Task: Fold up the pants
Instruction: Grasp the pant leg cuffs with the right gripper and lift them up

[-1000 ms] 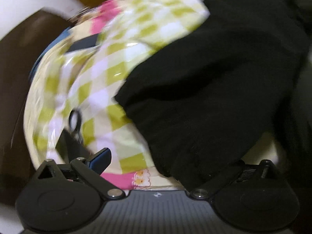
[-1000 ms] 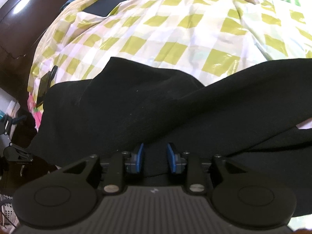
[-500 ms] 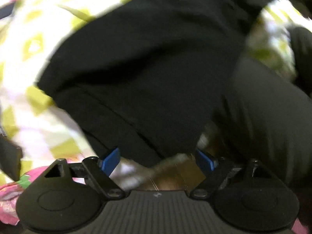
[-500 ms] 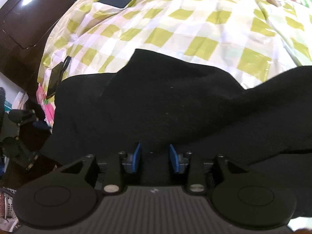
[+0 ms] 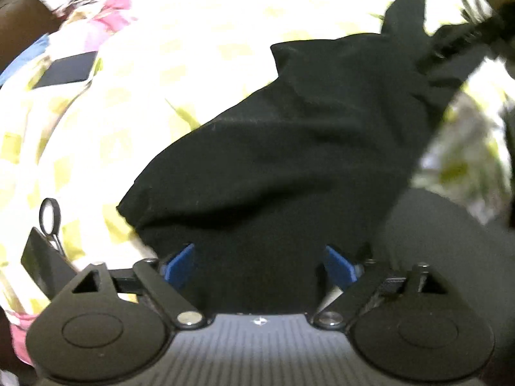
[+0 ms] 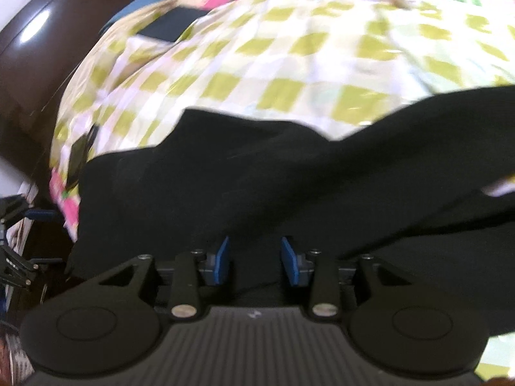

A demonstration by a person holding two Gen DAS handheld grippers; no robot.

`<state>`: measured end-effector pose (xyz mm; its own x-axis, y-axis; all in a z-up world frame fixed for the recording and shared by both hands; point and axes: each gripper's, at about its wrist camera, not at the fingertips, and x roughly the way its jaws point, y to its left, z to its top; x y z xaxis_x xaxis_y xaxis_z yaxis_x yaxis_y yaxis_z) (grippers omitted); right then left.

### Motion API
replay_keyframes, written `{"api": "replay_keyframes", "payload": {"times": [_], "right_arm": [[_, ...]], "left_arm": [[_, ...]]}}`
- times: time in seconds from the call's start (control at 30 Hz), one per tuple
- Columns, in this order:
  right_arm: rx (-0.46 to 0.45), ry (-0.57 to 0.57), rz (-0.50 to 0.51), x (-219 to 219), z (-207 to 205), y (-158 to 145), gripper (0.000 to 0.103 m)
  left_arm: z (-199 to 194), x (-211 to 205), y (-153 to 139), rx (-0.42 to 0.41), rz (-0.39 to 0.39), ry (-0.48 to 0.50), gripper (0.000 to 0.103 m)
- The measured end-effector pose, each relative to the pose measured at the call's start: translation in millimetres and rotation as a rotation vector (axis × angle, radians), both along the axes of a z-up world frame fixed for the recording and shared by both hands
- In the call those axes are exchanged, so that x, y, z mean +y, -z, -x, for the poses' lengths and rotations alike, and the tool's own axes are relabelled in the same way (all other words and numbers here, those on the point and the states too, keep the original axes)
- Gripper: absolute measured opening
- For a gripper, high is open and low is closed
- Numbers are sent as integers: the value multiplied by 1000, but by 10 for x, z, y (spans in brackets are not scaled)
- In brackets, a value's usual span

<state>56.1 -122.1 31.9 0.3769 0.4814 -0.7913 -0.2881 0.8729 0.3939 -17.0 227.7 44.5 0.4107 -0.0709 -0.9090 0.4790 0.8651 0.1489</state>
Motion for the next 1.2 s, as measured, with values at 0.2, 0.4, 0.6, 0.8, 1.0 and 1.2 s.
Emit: {"api": "replay_keyframes", "payload": {"times": [0.2, 0.4, 0.6, 0.8, 1.0, 1.2], "right_arm": [[-52, 175, -27, -702, 73, -104, 38], [-121, 375, -59, -1431, -159, -148, 39], [-144, 593, -166, -2162, -590, 77, 40], [-122, 683, -310, -2443, -946, 303, 40], [-92, 704, -352, -2537, -1227, 520, 43], [-122, 682, -404, -2506, -1273, 512, 15]], "left_arm": [[-190, -240, 629, 177, -203, 21, 101], [-292, -524, -164, 113, -124, 73, 102], [-649, -954, -465, -5, -14, 77, 103], [-1091, -1765, -37, 11, 127, 156, 103], [-1163, -2273, 332, -8, 85, 244, 103], [-1196, -2276, 437, -17, 117, 215, 103]]}}
